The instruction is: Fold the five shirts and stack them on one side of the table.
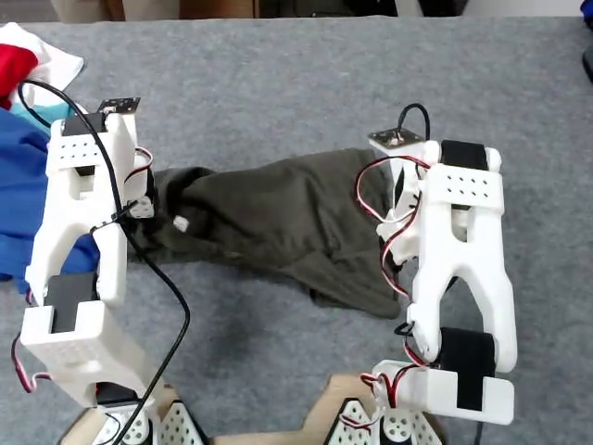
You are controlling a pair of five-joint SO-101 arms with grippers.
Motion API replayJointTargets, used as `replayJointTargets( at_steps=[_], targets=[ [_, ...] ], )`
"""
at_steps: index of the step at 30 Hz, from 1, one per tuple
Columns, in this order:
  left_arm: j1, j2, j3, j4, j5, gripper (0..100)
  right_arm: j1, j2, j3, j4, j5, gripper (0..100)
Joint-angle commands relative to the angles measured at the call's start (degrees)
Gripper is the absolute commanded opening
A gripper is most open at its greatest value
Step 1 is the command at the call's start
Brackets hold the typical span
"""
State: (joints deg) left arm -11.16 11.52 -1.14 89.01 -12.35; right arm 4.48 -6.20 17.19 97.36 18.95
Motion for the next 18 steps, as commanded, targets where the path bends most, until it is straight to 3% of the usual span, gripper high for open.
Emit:
replayJointTargets(
  at_steps=[1,10,13,17,18],
  targets=[
    [-0.62,-3.12,0.0,0.09,-0.09,21,-2.15,-3.3,-0.13,1.49,2.37,32.9],
    [-2.11,-3.21,-10.55,-0.18,1.32,20,-10.33,-0.22,-17.63,-2.9,2.46,33.0],
    [-2.46,-3.21,-16.09,-0.09,8.53,18,-12.09,5.32,-25.19,-4.57,-1.41,22.5],
    [-2.11,-3.21,-20.57,0.0,16.35,1,-13.85,13.76,-35.21,-4.31,-5.54,5.5],
    [-2.02,-3.21,-20.75,0.0,16.79,2,-14.37,15.43,-37.32,-4.22,-5.98,4.4]
  ],
)
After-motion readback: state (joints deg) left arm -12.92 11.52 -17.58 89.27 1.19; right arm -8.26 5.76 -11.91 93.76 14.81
